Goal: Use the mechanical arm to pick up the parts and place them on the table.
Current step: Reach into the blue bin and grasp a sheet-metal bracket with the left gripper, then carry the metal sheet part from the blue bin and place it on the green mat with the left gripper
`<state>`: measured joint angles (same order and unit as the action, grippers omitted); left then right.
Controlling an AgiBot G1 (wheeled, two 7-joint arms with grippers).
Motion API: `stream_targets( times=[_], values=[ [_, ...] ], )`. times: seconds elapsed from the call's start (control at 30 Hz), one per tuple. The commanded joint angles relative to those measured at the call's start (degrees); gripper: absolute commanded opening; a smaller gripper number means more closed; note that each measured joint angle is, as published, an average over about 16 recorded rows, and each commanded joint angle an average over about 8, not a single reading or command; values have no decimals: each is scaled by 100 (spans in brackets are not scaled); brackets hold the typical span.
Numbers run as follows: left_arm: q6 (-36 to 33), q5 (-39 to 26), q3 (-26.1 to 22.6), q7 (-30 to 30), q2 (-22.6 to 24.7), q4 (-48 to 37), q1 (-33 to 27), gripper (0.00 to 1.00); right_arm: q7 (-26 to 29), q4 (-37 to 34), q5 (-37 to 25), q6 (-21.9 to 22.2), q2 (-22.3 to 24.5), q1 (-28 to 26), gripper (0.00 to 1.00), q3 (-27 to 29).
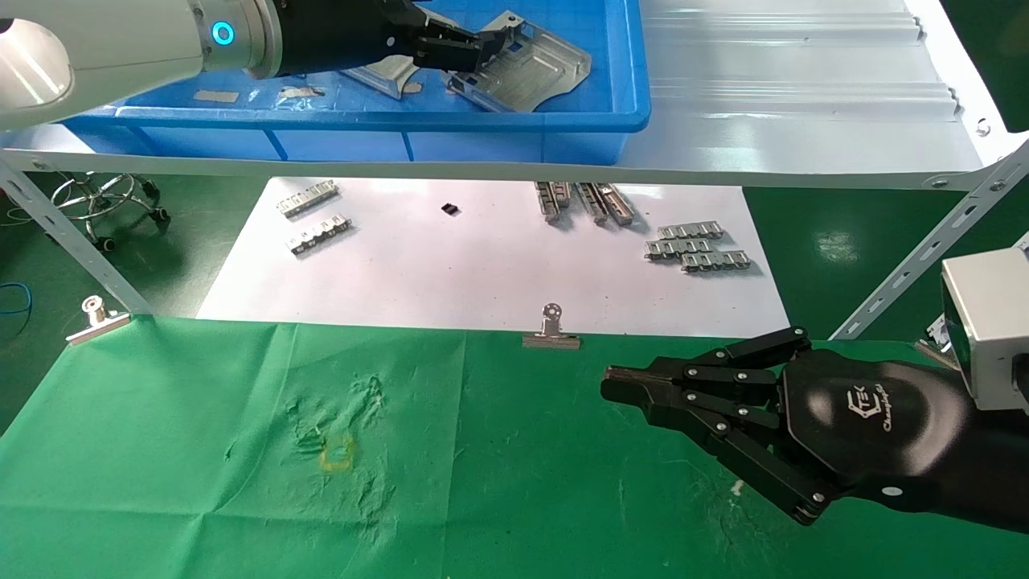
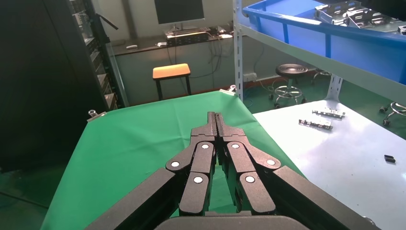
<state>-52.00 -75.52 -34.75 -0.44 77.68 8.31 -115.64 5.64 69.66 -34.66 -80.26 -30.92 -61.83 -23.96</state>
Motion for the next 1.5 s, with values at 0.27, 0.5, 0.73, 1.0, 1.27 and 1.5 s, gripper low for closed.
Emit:
stream_targets(
  times=[0.27, 0.5, 0.73, 1.0, 1.27, 1.5],
  values=[
    [299, 36, -198, -169, 23, 207, 113, 0, 0, 0, 0, 0, 0, 0, 0, 0],
    [306, 79, -384, -368, 23, 286, 167, 0, 0, 0, 0, 0, 0, 0, 0, 0],
    [452, 132, -569, -564, 28, 368, 207, 0, 0, 0, 0, 0, 0, 0, 0, 0],
    [595, 217, -776, -709, 22, 465, 235, 0, 0, 0, 0, 0, 0, 0, 0, 0],
    [651, 321, -942, -776, 8, 489, 205, 0, 0, 0, 0, 0, 0, 0, 0, 0],
    [577, 468, -1004, -791, -24, 449, 123, 0, 0, 0, 0, 0, 0, 0, 0, 0]
  ],
)
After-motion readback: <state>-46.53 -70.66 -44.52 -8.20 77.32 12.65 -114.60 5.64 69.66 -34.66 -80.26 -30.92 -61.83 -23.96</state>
